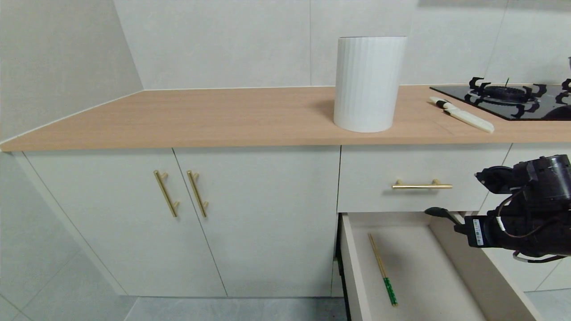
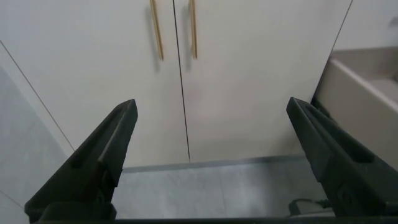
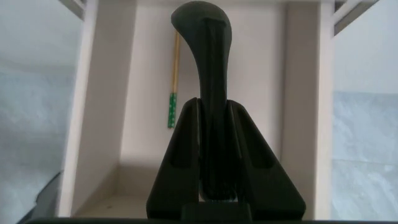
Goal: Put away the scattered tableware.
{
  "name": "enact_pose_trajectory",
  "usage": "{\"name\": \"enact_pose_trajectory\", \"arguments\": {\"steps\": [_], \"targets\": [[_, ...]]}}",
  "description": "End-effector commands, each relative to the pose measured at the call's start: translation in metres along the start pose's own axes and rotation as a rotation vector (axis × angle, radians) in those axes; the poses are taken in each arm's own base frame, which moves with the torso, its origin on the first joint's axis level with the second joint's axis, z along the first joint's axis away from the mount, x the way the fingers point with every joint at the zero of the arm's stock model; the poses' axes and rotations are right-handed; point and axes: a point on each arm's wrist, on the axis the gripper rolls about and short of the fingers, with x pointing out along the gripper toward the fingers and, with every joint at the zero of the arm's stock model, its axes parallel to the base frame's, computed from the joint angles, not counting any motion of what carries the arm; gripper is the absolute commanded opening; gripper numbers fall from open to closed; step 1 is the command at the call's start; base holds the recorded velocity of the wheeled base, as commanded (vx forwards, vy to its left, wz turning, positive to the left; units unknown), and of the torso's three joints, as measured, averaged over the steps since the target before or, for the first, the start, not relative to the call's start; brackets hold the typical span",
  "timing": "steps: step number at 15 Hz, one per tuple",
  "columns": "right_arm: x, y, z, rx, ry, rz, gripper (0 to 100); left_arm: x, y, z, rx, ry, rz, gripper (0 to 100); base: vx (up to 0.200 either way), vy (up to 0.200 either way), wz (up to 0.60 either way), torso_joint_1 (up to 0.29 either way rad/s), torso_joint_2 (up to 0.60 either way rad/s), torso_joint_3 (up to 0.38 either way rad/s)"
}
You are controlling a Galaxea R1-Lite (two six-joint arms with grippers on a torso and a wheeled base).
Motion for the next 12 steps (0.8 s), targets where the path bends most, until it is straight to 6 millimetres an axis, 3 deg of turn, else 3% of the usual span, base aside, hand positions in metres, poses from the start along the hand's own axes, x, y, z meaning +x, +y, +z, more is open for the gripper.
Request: {"name": "enact_pose_trajectory", "arguments": {"steps": [1, 8, 12], "targets": [[0.004, 0.0, -0.002, -0.001, 0.016, -0.001, 0, 0.0, 0.0, 0.0, 0.001, 0.0, 0.0, 100, 0.0, 0.0, 0.0, -0.11, 0.45, 0.31], [0.011, 0.001, -0.004, -0.005, 0.039, -0.003, 0, 0.0, 0.0, 0.0, 0.001, 0.0, 0.0, 100, 0.0, 0.0, 0.0, -0.026, 0.11, 0.077], [0.04, 0.002, -0.01, -0.007, 0.092, -0.01, 0, 0.0, 0.0, 0.0, 0.001, 0.0, 0.0, 100, 0.0, 0.0, 0.0, 0.0, 0.0, 0.0]]}}
